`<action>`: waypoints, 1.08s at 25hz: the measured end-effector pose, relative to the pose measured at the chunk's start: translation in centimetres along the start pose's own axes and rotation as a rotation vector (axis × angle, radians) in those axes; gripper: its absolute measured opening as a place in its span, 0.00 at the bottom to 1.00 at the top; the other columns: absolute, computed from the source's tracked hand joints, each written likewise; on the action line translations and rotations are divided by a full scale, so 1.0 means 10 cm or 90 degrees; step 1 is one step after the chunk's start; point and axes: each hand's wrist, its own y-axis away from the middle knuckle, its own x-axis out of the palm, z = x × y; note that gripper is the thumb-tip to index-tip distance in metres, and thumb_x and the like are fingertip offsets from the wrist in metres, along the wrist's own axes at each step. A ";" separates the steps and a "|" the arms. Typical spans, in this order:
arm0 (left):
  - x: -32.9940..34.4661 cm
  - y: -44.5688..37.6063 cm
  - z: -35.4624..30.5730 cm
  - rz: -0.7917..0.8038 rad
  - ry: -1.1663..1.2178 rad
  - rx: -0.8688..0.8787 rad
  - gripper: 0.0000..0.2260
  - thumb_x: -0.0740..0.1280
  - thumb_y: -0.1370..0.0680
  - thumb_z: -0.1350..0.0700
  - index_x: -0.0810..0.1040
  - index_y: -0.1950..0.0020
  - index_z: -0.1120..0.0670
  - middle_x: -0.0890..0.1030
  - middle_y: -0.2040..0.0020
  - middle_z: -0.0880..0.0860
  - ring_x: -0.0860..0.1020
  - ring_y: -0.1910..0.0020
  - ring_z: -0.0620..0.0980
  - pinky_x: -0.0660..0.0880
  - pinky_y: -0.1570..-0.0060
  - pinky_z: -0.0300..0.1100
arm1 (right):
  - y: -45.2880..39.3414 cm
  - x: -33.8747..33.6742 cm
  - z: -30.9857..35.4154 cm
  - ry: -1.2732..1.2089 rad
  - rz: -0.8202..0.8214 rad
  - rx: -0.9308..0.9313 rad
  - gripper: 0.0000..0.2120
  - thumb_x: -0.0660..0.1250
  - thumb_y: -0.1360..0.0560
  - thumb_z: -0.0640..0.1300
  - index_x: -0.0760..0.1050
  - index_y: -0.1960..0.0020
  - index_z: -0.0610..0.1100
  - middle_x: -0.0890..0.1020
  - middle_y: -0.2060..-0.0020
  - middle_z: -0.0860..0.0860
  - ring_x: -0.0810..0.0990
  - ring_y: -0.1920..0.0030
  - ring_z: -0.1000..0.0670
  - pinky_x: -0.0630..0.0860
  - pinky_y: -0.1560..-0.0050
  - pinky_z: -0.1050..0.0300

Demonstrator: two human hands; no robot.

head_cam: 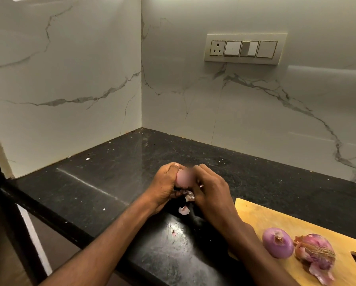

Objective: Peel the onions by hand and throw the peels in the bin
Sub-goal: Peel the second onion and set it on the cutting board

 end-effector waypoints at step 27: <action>-0.09 -0.02 0.07 0.120 0.033 0.069 0.09 0.63 0.14 0.56 0.77 0.40 0.60 0.82 0.48 0.61 0.81 0.56 0.55 0.80 0.63 0.47 | -0.02 -0.05 0.07 0.106 -0.043 0.062 0.11 0.67 0.27 0.55 0.69 0.60 0.49 0.74 0.62 0.55 0.70 0.66 0.55 0.62 0.67 0.67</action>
